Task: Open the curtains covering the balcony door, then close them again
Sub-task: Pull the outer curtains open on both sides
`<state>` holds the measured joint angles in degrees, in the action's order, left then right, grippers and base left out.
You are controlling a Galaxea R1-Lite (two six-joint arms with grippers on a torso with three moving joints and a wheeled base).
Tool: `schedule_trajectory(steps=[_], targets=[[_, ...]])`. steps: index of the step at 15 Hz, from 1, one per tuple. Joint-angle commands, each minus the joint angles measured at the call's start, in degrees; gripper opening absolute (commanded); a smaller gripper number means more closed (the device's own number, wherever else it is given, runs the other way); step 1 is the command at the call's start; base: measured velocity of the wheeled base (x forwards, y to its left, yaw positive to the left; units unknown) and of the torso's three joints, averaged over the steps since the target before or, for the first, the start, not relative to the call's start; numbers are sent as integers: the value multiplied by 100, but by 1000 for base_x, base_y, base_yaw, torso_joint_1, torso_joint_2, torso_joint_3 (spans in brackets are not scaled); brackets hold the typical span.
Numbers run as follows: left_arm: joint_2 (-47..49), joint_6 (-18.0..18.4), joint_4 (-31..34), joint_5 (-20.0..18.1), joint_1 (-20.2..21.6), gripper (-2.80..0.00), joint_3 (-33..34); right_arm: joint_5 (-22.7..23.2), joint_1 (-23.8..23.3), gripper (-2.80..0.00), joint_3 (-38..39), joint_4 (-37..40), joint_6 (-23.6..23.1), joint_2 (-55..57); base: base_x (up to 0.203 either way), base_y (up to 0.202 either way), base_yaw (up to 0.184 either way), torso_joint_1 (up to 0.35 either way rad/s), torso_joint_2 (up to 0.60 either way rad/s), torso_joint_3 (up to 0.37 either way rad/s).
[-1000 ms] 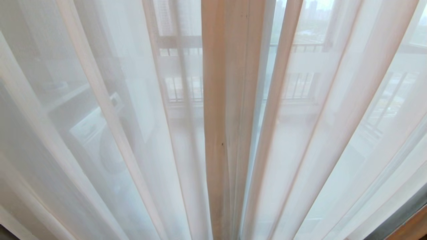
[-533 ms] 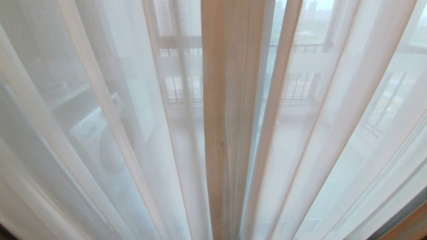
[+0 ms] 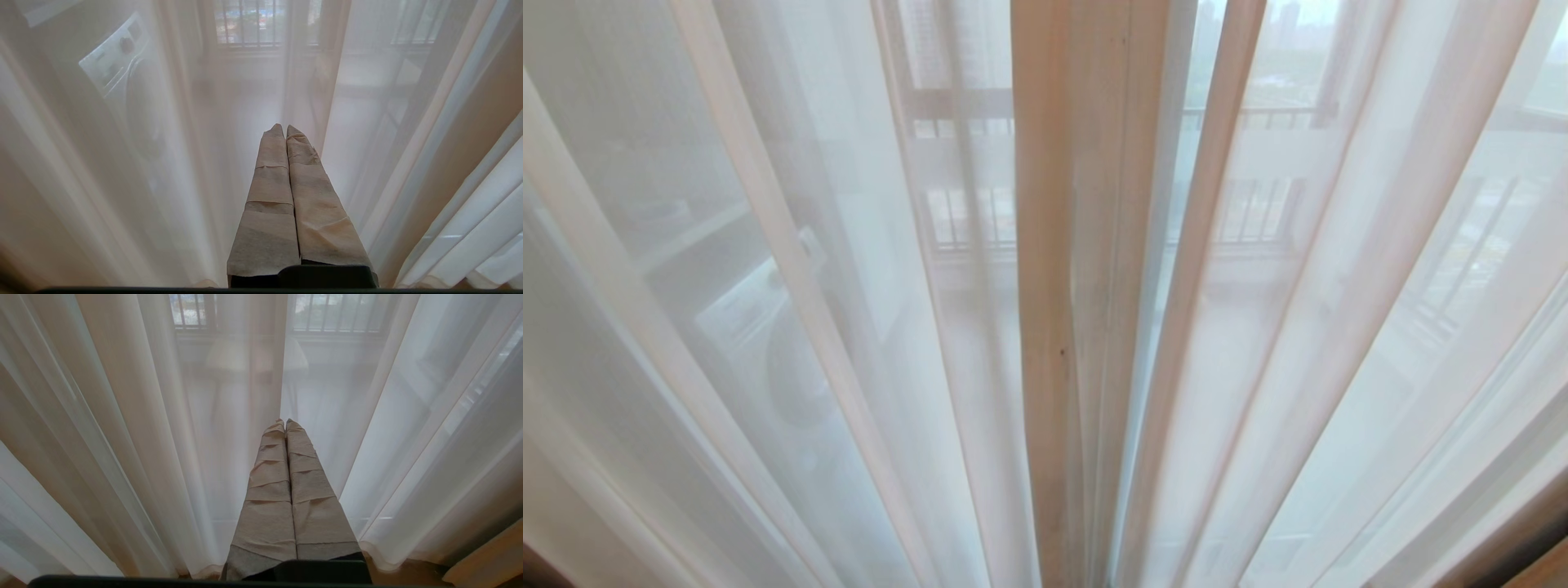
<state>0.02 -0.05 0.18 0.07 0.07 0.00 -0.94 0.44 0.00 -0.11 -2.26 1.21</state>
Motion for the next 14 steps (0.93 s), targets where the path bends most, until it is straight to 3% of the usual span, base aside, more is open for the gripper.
schedule_trajectory(steps=[1, 14], targets=[[-2, -4, -1, 1, 1, -280, 0, 6, -9, -280, 0, -7, 41, -112, 0, 0, 0, 0, 0, 0], [-2, -4, -1, 1, 1, -280, 0, -3, -9, -280, 0, -7, 41, -112, 0, 0, 0, 0, 0, 0]])
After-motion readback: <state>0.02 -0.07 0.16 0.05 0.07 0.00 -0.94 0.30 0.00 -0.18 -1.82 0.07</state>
